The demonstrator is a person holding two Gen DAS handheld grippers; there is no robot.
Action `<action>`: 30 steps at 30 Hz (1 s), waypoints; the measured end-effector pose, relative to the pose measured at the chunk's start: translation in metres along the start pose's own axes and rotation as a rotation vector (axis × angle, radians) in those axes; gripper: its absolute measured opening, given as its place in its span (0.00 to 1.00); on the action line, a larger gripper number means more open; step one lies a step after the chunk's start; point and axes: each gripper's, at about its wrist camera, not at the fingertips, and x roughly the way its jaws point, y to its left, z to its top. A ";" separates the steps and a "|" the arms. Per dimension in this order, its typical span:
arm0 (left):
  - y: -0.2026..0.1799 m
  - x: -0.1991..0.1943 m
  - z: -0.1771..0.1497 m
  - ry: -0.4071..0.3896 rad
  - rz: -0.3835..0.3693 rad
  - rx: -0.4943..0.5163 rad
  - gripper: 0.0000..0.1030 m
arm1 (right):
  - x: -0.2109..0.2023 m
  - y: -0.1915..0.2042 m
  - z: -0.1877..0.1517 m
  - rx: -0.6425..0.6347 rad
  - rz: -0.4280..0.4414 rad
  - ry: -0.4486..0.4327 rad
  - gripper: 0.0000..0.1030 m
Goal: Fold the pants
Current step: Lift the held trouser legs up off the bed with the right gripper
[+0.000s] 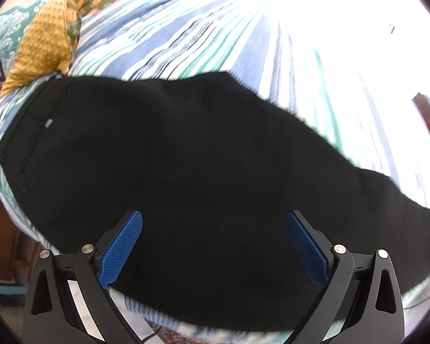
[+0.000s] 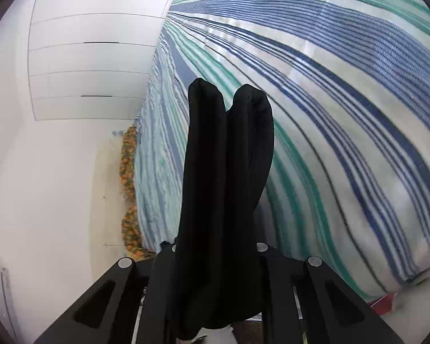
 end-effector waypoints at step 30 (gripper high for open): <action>-0.031 -0.049 -0.028 -0.028 -0.105 0.074 0.97 | 0.014 0.013 -0.034 0.030 0.210 -0.016 0.15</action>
